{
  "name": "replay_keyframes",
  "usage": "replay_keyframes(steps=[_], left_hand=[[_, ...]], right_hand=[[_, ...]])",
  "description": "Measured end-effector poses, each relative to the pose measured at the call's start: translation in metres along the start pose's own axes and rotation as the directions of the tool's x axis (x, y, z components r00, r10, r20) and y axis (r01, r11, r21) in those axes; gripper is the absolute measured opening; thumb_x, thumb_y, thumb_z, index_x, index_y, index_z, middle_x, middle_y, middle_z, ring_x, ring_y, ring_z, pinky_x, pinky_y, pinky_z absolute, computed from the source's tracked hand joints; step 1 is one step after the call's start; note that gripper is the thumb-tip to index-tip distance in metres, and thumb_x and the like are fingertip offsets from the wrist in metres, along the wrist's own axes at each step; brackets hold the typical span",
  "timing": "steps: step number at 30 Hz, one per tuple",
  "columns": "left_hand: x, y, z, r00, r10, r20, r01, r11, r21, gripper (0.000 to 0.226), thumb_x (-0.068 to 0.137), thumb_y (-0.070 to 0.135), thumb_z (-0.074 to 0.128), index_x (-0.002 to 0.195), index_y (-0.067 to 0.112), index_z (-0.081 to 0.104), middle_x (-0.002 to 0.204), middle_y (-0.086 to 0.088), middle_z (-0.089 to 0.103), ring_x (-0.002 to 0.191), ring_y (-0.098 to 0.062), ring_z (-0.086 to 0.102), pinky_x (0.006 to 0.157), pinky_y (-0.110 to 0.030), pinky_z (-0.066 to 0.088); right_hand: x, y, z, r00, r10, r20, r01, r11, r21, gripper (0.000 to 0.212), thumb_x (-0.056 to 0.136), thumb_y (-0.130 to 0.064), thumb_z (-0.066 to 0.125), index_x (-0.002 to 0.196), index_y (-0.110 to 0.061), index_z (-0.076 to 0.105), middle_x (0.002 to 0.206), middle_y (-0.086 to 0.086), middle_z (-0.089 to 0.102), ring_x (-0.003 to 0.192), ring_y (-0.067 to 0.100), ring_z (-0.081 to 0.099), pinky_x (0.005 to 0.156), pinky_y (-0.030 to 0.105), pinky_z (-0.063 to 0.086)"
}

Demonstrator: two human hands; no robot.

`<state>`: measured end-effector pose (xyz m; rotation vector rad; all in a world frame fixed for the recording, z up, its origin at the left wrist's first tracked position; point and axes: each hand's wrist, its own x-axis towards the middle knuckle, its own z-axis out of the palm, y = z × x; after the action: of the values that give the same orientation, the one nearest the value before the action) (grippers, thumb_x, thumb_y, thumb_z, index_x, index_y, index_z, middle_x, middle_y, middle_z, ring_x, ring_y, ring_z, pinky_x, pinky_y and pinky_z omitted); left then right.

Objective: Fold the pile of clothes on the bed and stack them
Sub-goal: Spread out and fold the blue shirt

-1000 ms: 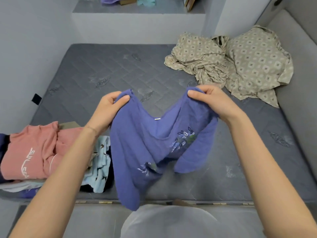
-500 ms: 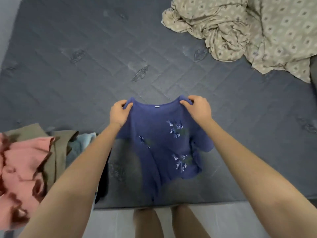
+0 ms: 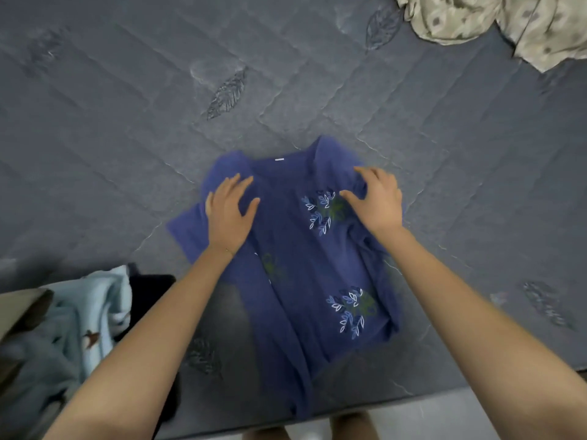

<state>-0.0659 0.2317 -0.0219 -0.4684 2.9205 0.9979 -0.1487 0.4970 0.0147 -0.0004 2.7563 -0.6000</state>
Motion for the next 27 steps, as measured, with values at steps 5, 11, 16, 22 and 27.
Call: replay_keyframes(steps=[5,11,16,22,27], left_hand=[[-0.01,0.019,0.042,0.984,0.108,0.143,-0.116,0.992,0.051,0.048,0.097,0.033,0.057,0.144,0.026,0.047,0.155,-0.003,0.037,0.147,-0.024,0.026,0.118,-0.047,0.009],[-0.003,0.045,0.092,0.941,0.228,0.25,-0.258,0.962,0.092,0.053,0.097,0.033,0.057,0.147,0.026,0.042,0.158,-0.003,0.032,0.148,-0.024,0.02,0.118,-0.047,0.006],[0.005,0.07,0.124,0.918,0.27,0.292,-0.307,0.948,0.09,0.054,0.098,0.032,0.053,0.149,0.024,0.039,0.159,-0.002,0.029,0.149,-0.024,0.016,0.12,-0.046,0.004],[0.017,0.096,0.144,0.904,0.29,0.315,-0.318,0.947,0.038,0.05,0.101,0.022,0.049,0.149,0.019,0.037,0.158,-0.004,0.031,0.149,-0.024,0.018,0.12,-0.039,0.005],[0.027,0.114,0.158,0.884,0.267,0.384,-0.31,0.949,0.053,0.048,0.104,0.02,0.042,0.151,0.019,0.033,0.159,-0.004,0.027,0.15,-0.024,0.014,0.122,-0.042,0.006]], right_hand=[[-0.009,0.048,0.016,0.994,0.113,0.01,-0.113,0.993,0.036,0.061,0.087,-0.039,0.069,0.141,-0.018,0.048,0.137,0.007,0.05,0.128,0.034,0.041,0.105,0.045,0.035],[-0.003,0.093,0.024,0.976,0.216,0.006,-0.214,0.965,0.154,0.065,0.091,-0.04,0.065,0.146,-0.015,0.041,0.145,0.009,0.046,0.135,0.031,0.037,0.11,0.044,0.031],[0.012,0.114,0.034,0.946,0.318,0.066,-0.324,0.919,0.225,0.07,0.092,-0.039,0.064,0.148,-0.009,0.036,0.145,0.014,0.045,0.134,0.034,0.04,0.111,0.046,0.033],[0.027,0.127,0.027,0.954,0.298,0.036,-0.292,0.891,0.348,0.03,0.089,-0.021,0.068,0.067,-0.019,0.048,0.081,0.008,0.057,0.082,0.026,0.052,0.072,0.031,0.036],[0.039,0.129,-0.014,0.936,0.352,0.021,-0.252,0.626,0.738,0.031,0.091,-0.019,0.067,0.071,-0.011,0.045,0.069,0.003,0.039,0.066,0.009,0.037,0.059,0.026,0.035]])
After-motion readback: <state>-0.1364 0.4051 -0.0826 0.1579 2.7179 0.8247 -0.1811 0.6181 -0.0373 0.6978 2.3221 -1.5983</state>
